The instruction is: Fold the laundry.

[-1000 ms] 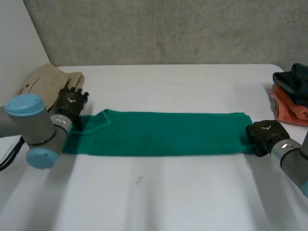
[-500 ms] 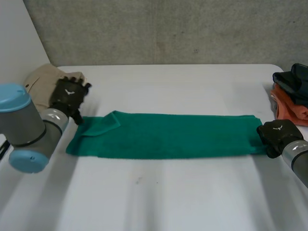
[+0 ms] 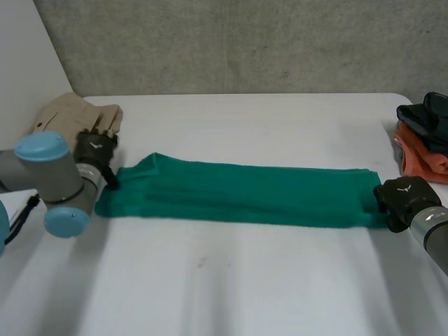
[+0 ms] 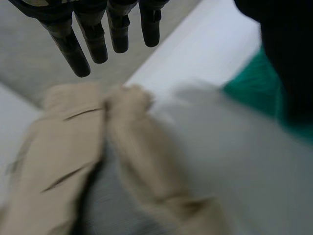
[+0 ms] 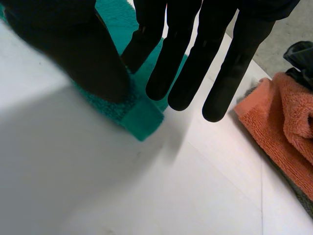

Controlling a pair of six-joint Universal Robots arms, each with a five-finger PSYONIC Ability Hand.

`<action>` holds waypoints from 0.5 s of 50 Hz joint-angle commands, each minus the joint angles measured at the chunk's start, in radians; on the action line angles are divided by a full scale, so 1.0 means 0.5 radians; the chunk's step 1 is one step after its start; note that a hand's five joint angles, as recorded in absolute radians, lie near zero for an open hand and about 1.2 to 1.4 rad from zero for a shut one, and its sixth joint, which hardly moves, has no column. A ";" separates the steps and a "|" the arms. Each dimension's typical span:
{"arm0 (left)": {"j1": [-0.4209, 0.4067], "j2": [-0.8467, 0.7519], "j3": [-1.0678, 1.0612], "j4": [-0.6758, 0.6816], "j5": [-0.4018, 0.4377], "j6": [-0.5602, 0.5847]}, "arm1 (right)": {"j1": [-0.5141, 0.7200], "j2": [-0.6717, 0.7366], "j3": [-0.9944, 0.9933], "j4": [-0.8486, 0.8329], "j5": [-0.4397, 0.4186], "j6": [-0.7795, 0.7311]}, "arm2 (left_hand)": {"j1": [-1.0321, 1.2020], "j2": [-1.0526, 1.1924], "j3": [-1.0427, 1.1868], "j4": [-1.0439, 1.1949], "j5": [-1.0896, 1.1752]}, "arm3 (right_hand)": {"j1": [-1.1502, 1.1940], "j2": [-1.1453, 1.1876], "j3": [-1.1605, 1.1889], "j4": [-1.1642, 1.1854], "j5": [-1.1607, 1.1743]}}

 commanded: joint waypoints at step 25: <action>-0.060 1.099 -1.001 0.009 0.173 -0.062 | -0.568 -0.252 -0.077 0.037 0.007 -0.598 | -0.012 -0.039 -0.040 -0.027 -0.065 | 0.562 0.430 0.420 0.401 0.471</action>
